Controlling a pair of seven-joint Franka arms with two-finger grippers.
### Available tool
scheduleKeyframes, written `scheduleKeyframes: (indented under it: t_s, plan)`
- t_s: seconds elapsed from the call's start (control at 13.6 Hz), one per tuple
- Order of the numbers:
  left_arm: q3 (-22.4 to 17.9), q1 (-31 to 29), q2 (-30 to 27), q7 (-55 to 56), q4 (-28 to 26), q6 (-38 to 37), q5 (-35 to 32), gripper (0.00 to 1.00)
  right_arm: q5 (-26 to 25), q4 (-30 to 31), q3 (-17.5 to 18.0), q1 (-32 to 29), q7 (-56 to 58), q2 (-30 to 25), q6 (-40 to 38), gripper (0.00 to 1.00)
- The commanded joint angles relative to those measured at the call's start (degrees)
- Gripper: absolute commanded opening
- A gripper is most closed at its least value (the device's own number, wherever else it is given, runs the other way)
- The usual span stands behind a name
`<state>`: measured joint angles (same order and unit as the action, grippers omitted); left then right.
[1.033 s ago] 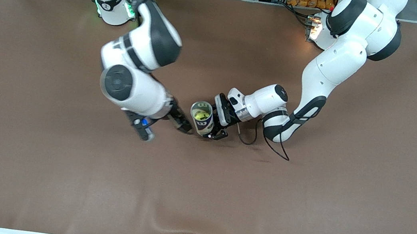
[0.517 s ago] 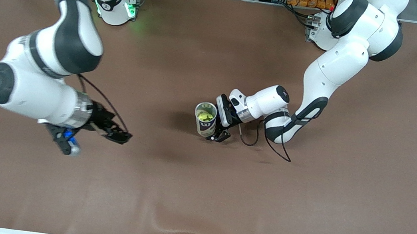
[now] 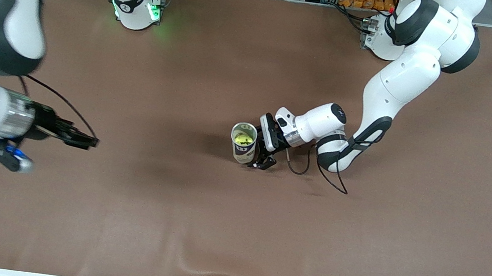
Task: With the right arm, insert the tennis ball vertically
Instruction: 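Withdraw the right gripper to rest while the left gripper releases the tube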
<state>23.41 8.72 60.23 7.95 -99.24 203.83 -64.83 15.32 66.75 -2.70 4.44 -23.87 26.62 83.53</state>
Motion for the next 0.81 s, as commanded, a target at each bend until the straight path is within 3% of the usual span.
scheduleKeyframes:
  t_s: [0.0, 0.22, 0.52, 0.74]
  plan:
    - [2.3, -3.2, 0.4, 0.2, -1.9, -0.2, -1.7, 1.0, -3.2, 1.3, 1.7, -3.1, 4.6, -4.9, -2.8, 1.0]
    - [3.6, -6.8, 0.3, 1.1, -2.9, -0.3, -7.4, 1.0, -8.8, 3.9, 2.5, -2.3, 7.8, -11.0, -3.0, 1.0]
    - [4.8, -9.9, 0.2, 1.1, -5.2, -0.3, -9.8, 1.0, -11.3, 20.0, 2.3, -2.9, 15.1, -25.5, 0.7, 1.0]
    - [4.8, -10.8, 0.2, 1.1, -5.3, -0.3, -10.8, 1.0, -15.7, 22.6, 4.0, -2.8, 15.2, -27.9, 0.2, 1.0]
